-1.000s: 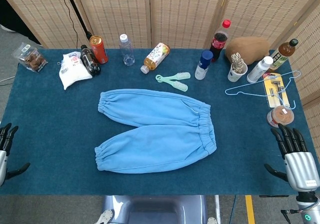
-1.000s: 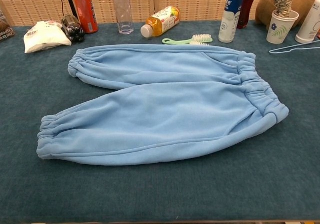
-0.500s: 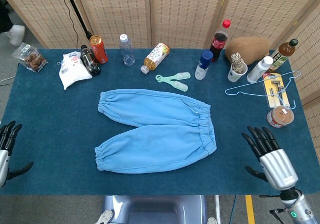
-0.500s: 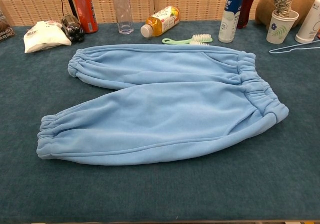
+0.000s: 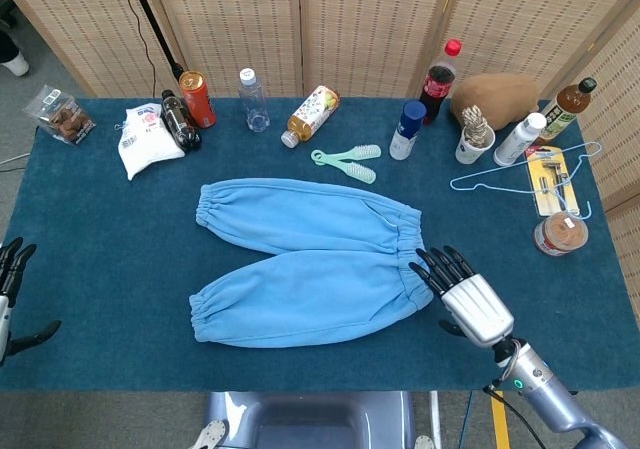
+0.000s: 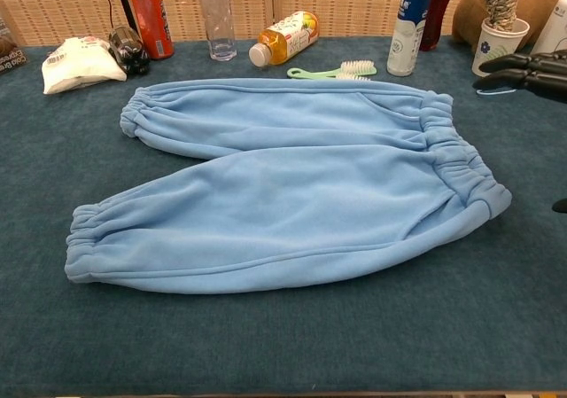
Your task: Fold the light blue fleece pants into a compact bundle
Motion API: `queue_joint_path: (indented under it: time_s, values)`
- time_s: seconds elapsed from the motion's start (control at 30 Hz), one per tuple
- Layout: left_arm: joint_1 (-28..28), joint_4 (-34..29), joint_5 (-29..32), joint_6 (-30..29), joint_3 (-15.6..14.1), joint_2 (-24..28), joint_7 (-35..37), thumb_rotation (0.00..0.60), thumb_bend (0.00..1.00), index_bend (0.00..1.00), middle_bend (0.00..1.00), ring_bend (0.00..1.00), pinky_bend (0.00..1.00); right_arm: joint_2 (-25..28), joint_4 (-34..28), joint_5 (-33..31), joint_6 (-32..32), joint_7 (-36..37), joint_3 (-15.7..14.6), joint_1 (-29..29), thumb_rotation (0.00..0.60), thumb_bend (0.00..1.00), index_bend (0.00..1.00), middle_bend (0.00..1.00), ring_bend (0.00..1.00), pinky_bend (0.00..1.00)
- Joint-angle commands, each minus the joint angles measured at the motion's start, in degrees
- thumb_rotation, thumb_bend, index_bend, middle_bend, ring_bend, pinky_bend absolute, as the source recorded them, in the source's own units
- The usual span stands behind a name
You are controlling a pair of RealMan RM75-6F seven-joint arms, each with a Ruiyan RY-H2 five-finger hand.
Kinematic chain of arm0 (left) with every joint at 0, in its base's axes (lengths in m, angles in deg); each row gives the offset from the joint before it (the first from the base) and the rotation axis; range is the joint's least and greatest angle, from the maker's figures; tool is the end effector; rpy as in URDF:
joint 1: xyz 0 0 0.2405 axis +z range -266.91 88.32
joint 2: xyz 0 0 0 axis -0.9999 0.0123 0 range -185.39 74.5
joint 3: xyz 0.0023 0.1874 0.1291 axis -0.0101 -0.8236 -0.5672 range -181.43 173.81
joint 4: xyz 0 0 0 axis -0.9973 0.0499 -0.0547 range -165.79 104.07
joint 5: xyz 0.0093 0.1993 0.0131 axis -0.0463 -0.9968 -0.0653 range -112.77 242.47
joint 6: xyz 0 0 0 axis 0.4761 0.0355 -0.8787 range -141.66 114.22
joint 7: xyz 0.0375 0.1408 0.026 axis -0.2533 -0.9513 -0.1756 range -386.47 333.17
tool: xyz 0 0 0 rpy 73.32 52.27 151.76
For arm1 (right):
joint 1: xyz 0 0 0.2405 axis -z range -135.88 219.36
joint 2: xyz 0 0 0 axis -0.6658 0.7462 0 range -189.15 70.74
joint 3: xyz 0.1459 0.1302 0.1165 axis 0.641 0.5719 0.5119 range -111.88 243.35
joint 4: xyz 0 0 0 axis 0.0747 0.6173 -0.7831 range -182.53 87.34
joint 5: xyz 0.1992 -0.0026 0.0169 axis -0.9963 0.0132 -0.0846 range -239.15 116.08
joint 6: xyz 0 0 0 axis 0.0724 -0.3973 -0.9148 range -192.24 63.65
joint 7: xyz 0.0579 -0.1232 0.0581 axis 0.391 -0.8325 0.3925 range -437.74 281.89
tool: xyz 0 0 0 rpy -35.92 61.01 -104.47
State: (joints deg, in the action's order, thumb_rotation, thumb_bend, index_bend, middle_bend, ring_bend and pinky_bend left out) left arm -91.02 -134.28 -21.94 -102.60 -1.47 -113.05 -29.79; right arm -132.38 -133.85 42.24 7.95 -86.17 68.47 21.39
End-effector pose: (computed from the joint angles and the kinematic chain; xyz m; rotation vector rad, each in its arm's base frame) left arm -0.2578 0.1635 0.1785 -1.3336 -0.9069 -0.9281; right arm -0.2020 -0.2333 0.0716 1.9569 -0.5686 1.0078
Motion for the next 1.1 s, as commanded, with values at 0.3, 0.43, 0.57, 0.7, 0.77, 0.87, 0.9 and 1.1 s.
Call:
queue_joint_path:
  time_s: [0.3, 0.43, 0.57, 0.7, 0.77, 0.87, 0.9, 1.1]
  values:
    - [-0.24, 0.41, 1.22, 0.78, 0.29, 0.21, 0.49, 0.600, 0.02, 0.00, 0.00, 0.00, 0.00, -7.13, 10.61, 0.36, -0.13, 0.55, -1.76, -2.03, 0.600, 0.00, 0.04, 0.00, 0.01, 0.11]
    - [-0.28, 0.55, 1.34, 0.95, 0.23, 0.10, 0.17, 0.600, 0.02, 0.00, 0.00, 0.00, 0.00, -8.94, 12.63, 0.06, -0.35, 1.98, -1.91, -3.09, 0.600, 0.00, 0.06, 0.02, 0.04, 0.13]
    - [-0.28, 0.75, 1.54, 1.03, 0.23, -0.05, -0.06, 0.600, 0.02, 0.00, 0.00, 0.00, 0.00, -10.48, 14.02, -0.26, -0.70, 2.24, -1.96, -4.08, 0.600, 0.00, 0.08, 0.05, 0.06, 0.18]
    - [-0.28, 0.91, 1.74, 1.09, 0.27, -0.05, 0.00, 0.600, 0.02, 0.00, 0.00, 0.00, 0.00, -11.82, 14.92, -1.07, -1.95, 1.74, -1.59, -5.28, 0.600, 0.00, 0.11, 0.08, 0.09, 0.22]
    - [-0.27, 1.02, 1.88, 1.13, 0.29, -0.04, 0.13, 0.600, 0.02, 0.00, 0.00, 0.00, 0.00, -12.49, 15.51, -1.50, -2.39, 1.48, -1.51, -5.80, 0.600, 0.00, 0.14, 0.11, 0.11, 0.25]
    - [-0.25, 1.27, 2.19, 1.20, 0.37, -0.01, 0.44, 0.600, 0.02, 0.00, 0.00, 0.00, 0.00, -13.38, 16.71, -2.09, -3.07, 1.08, -1.62, -6.39, 0.600, 0.00, 0.19, 0.15, 0.15, 0.27]
    - [-0.24, 1.37, 2.31, 1.22, 0.41, 0.03, 0.62, 0.600, 0.02, 0.00, 0.00, 0.00, 0.00, -13.68, 17.12, -2.14, -3.05, 1.26, -1.73, -6.49, 0.600, 0.00, 0.20, 0.16, 0.16, 0.28]
    - [-0.30, 1.85, 2.89, 1.48, 0.63, 0.14, 1.40, 0.600, 0.02, 0.00, 0.00, 0.00, 0.00, -16.12, 20.92, -0.39, 0.80, 3.65, -2.86, -6.61, 0.600, 0.00, 0.36, 0.28, 0.28, 0.37]
